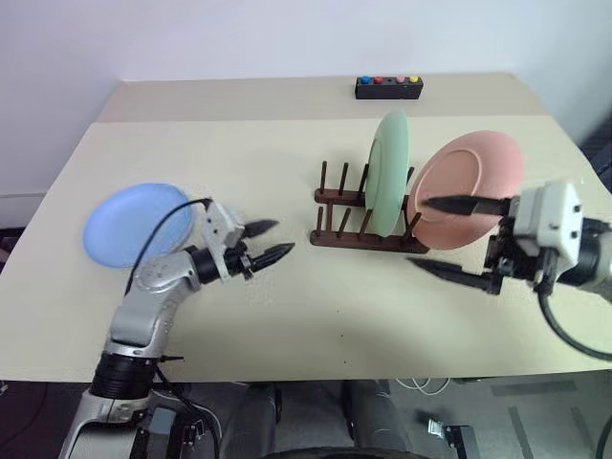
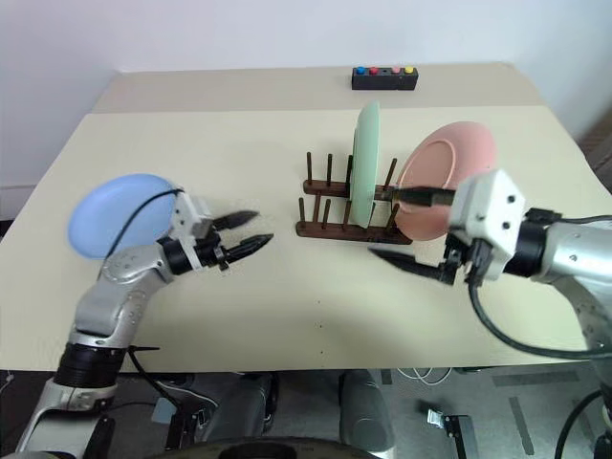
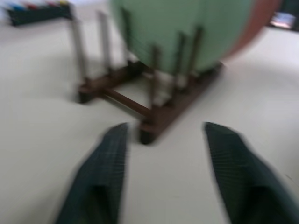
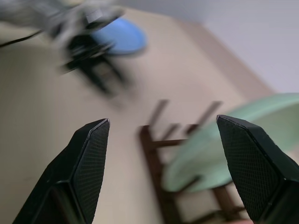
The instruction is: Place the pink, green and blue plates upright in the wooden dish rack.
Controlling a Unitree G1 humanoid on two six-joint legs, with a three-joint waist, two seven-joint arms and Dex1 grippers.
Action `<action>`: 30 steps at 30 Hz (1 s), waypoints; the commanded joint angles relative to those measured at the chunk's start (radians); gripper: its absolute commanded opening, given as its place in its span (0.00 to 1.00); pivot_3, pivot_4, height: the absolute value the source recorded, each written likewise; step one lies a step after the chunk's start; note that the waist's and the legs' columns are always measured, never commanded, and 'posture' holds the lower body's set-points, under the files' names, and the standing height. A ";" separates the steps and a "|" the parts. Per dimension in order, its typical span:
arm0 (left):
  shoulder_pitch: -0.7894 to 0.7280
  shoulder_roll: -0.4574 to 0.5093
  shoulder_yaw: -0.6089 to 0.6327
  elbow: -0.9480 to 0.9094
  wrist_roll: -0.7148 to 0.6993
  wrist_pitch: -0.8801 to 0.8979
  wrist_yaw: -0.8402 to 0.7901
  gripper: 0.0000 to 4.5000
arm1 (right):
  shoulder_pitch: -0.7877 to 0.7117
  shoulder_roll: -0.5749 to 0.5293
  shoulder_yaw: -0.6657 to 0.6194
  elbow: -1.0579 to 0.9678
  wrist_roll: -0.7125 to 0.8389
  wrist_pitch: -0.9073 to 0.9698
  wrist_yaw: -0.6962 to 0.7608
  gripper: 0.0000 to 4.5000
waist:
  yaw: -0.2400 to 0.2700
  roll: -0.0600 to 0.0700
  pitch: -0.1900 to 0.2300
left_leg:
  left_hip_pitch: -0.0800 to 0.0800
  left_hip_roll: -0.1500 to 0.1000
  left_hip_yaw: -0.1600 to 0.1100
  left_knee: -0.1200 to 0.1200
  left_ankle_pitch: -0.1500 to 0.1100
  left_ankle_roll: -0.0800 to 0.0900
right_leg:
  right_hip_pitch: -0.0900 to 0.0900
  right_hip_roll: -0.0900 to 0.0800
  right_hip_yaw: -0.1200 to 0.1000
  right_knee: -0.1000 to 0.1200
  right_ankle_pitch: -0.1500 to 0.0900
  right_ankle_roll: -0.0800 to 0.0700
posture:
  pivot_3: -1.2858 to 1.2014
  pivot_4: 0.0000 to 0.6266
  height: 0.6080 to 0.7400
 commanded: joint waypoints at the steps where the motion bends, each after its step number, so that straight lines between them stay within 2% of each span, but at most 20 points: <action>1: -0.021 0.036 0.103 0.003 -0.008 0.000 0.067 0.98 | -0.025 0.002 0.074 -0.040 -0.023 -0.034 0.015 0.83 | 0.000 0.000 0.000 | 0.000 0.000 0.000 0.000 0.000 0.000 | 0.000 0.000 0.000 0.000 0.000 0.000 | 0.52 0.24 1.00; 5: -0.062 0.093 0.183 0.082 0.078 0.001 0.212 0.98 | -0.101 0.026 0.158 -0.025 -0.034 -0.056 0.025 0.83 | 0.001 -0.002 0.001 | 0.000 0.000 0.000 0.000 0.000 0.000 | 0.000 0.000 0.000 0.000 0.000 0.000 | 0.52 0.24 1.00; 7: -0.094 0.139 0.239 0.127 0.103 0.063 0.303 0.98 | -0.139 0.044 0.205 -0.005 -0.043 -0.072 0.042 0.83 | 0.000 -0.004 0.002 | 0.000 0.000 0.000 0.000 0.000 0.000 | 0.000 0.000 -0.001 0.000 0.000 0.000 | 0.52 0.24 1.00; 12: -0.143 0.192 0.327 0.171 0.094 0.199 0.414 0.98 | -0.176 0.076 0.255 0.046 -0.068 -0.104 0.069 0.83 | 0.002 -0.007 0.004 | -0.001 0.000 -0.001 -0.001 0.000 0.000 | -0.001 -0.001 -0.001 -0.001 0.000 0.001 | 0.52 0.24 1.00; 15: -0.216 0.256 0.394 0.283 0.118 0.323 0.521 0.98 | -0.197 0.095 0.275 0.070 -0.071 -0.119 0.084 0.83 | 0.002 -0.009 0.005 | -0.001 0.000 -0.002 -0.001 0.000 0.000 | -0.001 0.000 -0.002 0.000 0.000 0.000 | 0.52 0.24 1.00; 18: -0.251 0.353 0.367 0.412 0.161 0.422 0.531 0.98 | -0.213 0.117 0.287 0.087 -0.072 -0.125 0.090 0.83 | -0.007 -0.011 0.005 | -0.001 0.000 -0.004 -0.001 0.000 0.000 | -0.002 0.001 -0.004 0.001 0.000 0.000 | 0.52 0.24 1.00; 21: -0.274 0.415 0.295 0.544 0.211 0.448 0.504 0.98 | -0.209 0.131 0.295 0.103 -0.088 -0.140 0.092 0.83 | -0.008 -0.010 0.005 | -0.001 0.000 -0.003 -0.002 0.000 0.000 | -0.002 0.000 -0.004 0.001 0.000 0.000 | 0.52 0.24 1.00; 27: -0.362 0.429 0.265 0.740 0.223 0.394 0.449 0.98 | -0.183 0.150 0.283 0.092 -0.096 -0.145 0.075 0.83 | 0.004 -0.014 0.004 | -0.002 0.000 -0.004 -0.001 0.000 -0.001 | -0.002 0.000 -0.004 0.001 0.000 0.000 | 0.52 0.24 1.00; 30: -0.397 0.417 0.211 0.812 0.248 0.390 0.411 0.98 | -0.172 0.154 0.280 0.087 -0.103 -0.147 0.067 0.83 | 0.003 -0.014 0.004 | -0.002 0.000 -0.004 -0.001 0.000 -0.001 | -0.002 0.000 -0.004 0.001 0.000 0.000 | 0.52 0.24 1.00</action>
